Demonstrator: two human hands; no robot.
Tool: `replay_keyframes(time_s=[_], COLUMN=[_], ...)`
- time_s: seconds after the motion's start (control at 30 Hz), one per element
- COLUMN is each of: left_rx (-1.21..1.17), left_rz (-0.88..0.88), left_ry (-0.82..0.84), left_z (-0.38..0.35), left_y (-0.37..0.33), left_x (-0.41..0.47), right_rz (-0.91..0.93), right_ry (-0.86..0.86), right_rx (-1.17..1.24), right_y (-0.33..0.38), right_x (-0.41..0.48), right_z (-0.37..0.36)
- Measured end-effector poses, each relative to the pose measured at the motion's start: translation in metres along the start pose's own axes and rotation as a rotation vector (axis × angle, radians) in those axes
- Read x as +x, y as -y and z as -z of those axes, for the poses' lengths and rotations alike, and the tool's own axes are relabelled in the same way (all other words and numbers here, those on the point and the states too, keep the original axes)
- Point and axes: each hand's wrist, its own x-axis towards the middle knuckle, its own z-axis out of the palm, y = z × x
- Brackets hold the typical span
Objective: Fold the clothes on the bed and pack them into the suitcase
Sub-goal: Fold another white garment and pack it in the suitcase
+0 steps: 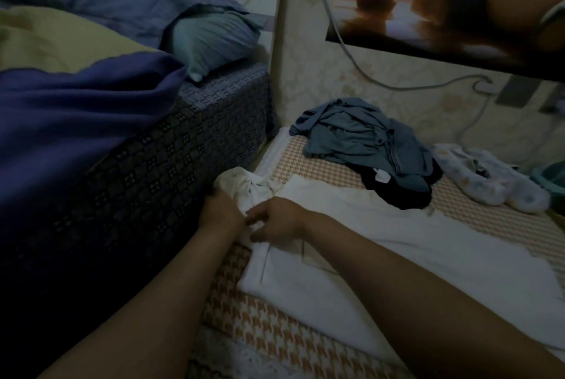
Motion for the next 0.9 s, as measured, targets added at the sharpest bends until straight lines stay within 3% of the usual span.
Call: replay_keyframes(time_s=[0.13, 0.2, 0.3, 0.4, 0.47, 0.53, 0.63, 0.73, 0.9], left_rx=[0.089, -0.006, -0.246, -0.501, -0.646, -0.712, -0.656, -0.554, -0.144], left_rz=[0.003, -0.001, -0.112, -0.353, -0.509, -0.652, -0.817, -0.833, -0.796], left_ry=[0.062, -0.028, -0.287, -0.459, -0.393, -0.220, 0.070, 0.404, 0.375], left_z=[0.005, 0.015, 0.038, 0.064, 0.078, 0.083, 0.075, 0.054, 0.014], left_y=[0.008, 0.001, -0.015, -0.032, -0.043, -0.056, -0.076, -0.088, -0.085], left_x=[-0.002, -0.006, -0.016, -0.030, -0.043, -0.056, -0.069, -0.082, -0.082], right_rz=[0.014, 0.025, 0.064, 0.005, -0.046, -0.031, -0.125, -0.301, -0.593], right_ry=[-0.103, -0.175, -0.259, -0.343, -0.324, -0.287, -0.339, -0.446, -0.584], right_rx=[0.089, 0.122, 0.277, 0.822, 1.293, 1.469, 1.296, 1.039, 0.558], right_y=[-0.007, -0.007, -0.001, 0.017, 0.024, 0.018, -0.008, -0.042, -0.108], right_x=[-0.010, -0.018, -0.023, -0.032, -0.044, -0.057, -0.076, -0.101, -0.155], right_z=[0.005, 0.003, 0.004, 0.021, 0.044, 0.065, 0.080, 0.077, 0.055])
